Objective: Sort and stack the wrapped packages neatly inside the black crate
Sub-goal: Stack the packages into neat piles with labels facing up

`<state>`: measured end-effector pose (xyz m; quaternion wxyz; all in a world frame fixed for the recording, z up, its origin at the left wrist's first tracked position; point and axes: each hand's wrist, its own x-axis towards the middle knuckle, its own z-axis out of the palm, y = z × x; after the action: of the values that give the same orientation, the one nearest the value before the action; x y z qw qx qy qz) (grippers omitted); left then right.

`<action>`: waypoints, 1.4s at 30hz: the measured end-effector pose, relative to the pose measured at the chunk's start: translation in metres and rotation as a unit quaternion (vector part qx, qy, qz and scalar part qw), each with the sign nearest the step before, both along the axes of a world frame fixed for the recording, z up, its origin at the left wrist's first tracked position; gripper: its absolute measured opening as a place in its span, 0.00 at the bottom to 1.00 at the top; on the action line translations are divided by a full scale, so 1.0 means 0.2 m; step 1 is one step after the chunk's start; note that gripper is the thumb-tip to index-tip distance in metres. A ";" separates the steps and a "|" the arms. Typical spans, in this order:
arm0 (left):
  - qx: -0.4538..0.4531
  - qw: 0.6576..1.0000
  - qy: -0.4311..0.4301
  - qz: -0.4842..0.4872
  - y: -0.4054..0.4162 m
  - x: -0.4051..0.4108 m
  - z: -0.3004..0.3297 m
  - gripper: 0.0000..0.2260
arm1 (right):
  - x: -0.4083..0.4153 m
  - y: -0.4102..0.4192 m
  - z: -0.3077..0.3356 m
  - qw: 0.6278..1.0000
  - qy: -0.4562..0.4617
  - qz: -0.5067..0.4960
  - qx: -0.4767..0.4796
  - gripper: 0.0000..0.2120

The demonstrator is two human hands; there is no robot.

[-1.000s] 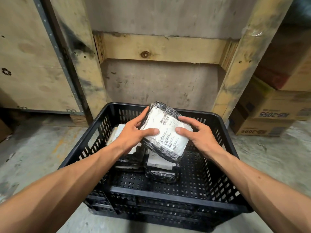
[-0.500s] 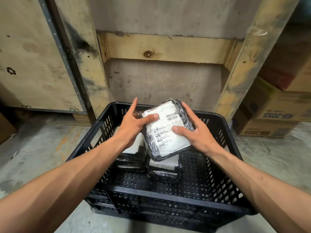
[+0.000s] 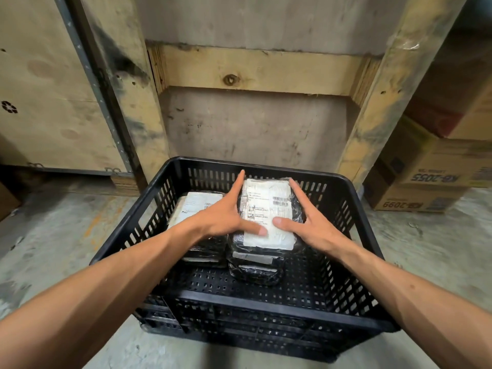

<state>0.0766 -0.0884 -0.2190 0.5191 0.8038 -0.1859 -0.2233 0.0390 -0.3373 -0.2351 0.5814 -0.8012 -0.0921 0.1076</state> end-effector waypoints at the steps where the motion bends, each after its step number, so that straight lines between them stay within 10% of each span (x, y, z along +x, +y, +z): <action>1: 0.042 0.999 -0.002 -0.025 0.01 0.00 0.00 0.70 | 0.00 -0.01 -0.02 1.000 0.012 0.006 0.000 0.53; 22: 0.277 0.960 0.000 -0.047 -0.11 0.18 -0.08 0.63 | 0.19 0.08 -0.17 0.968 0.054 -0.095 -0.228 0.44; 35: 0.536 0.811 -0.173 -0.157 -0.08 0.24 -0.09 0.55 | 0.27 0.13 -0.15 0.953 0.085 -0.066 -0.283 0.45; 42: 0.471 0.841 -0.179 -0.195 0.08 0.17 -0.28 0.42 | 0.14 0.19 -0.23 0.935 0.046 0.010 -0.350 0.32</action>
<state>0.1102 -0.0714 -0.2753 -0.0192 0.9245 -0.3011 -0.2330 0.0679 -0.3001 -0.2814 0.2662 -0.9473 -0.0298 0.1759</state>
